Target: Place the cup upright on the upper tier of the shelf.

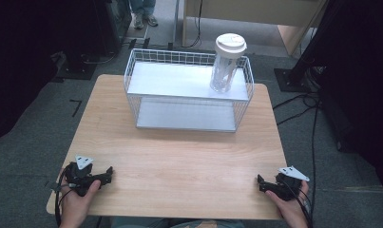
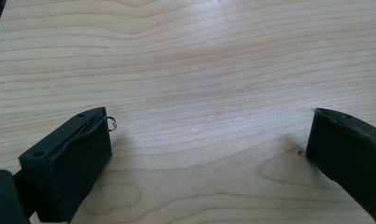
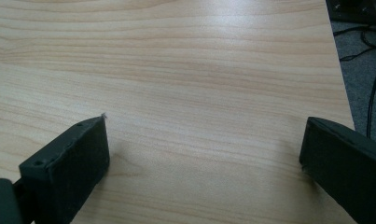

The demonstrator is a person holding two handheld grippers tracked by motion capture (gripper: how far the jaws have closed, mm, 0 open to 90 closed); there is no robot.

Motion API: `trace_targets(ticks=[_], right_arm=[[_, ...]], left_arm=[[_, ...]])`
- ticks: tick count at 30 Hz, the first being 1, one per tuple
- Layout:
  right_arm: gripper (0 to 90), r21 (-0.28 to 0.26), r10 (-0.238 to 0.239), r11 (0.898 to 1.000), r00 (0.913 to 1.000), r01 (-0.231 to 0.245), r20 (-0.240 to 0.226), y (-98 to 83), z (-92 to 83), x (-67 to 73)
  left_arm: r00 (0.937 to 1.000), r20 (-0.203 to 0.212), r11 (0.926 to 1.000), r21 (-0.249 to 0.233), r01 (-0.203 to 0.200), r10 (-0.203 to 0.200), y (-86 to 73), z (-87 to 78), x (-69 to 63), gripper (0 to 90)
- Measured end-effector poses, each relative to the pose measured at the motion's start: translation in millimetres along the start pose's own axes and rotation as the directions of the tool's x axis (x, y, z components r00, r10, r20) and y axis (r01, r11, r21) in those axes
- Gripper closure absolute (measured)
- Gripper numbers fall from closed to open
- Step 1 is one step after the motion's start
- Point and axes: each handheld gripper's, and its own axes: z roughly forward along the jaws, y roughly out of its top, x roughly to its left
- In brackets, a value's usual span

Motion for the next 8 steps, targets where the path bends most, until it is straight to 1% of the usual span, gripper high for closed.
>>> trace_targets(ticks=[8], right_arm=[[1.4, -0.001, -0.002, 1.0, 1.0, 0.002, 0.001, 0.1, 0.0, -0.1]], left_arm=[[1.0, 0.001, 1.0, 0.001, -0.001, 0.001, 0.1, -0.1, 0.1, 0.2]])
